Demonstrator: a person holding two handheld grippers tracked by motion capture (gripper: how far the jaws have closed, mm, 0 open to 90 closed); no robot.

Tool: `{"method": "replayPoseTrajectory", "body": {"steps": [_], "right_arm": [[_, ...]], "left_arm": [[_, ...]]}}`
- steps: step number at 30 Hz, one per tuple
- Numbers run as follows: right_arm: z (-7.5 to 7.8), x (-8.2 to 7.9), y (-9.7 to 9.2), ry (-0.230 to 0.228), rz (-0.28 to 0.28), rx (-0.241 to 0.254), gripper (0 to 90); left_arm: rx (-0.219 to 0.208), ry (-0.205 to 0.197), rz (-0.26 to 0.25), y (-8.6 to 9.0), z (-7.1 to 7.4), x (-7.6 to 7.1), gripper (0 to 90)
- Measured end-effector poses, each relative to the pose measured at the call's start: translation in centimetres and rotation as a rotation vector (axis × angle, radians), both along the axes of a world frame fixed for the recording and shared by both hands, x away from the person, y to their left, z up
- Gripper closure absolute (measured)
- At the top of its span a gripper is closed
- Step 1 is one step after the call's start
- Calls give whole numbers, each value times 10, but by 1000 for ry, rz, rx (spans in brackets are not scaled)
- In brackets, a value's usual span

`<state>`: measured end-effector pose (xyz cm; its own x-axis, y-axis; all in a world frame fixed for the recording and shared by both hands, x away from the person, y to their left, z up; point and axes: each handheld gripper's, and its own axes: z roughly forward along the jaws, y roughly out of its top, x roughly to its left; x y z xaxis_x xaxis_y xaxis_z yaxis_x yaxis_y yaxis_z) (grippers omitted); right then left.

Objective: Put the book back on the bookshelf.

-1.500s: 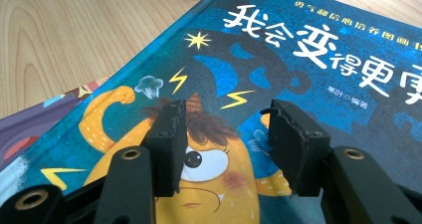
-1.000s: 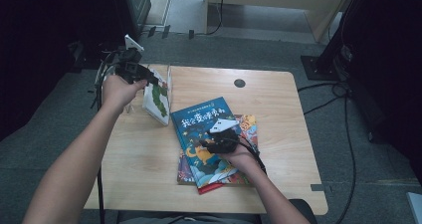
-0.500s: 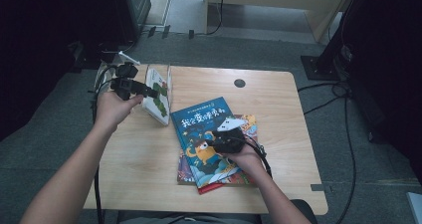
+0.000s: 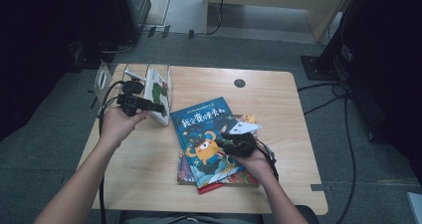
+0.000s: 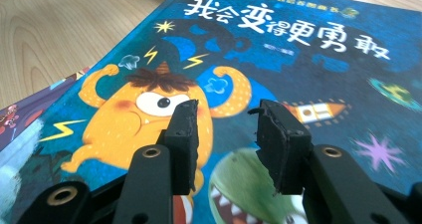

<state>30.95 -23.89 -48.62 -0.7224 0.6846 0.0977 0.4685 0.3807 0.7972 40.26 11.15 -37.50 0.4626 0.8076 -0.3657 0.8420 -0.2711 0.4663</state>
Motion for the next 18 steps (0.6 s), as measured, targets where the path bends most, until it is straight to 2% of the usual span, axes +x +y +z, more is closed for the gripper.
{"method": "replayPoseTrajectory", "body": {"steps": [4, 5, 8, 13, 17, 18], "right_arm": [[1, -5, -9, -3, -9, 9, 636], [1, -10, -15, -8, -19, 16, 651], [0, -18, -24, -8, -32, 27, 680], [0, -30, -34, -13, -51, 16, 726], [-2, -41, -47, 2, -94, 16, 773], [-2, -45, -50, 5, -104, 16, 782]], "left_arm": [[13, -9, -19, -6, -8, -4, 495], [31, -11, -33, -9, -13, -6, 492], [34, -11, -54, -15, -20, -8, 490], [14, -7, -75, -22, -28, -9, 489], [-4, -10, -95, -30, -35, -10, 489], [4, -13, -104, -33, -37, -10, 489]]}}
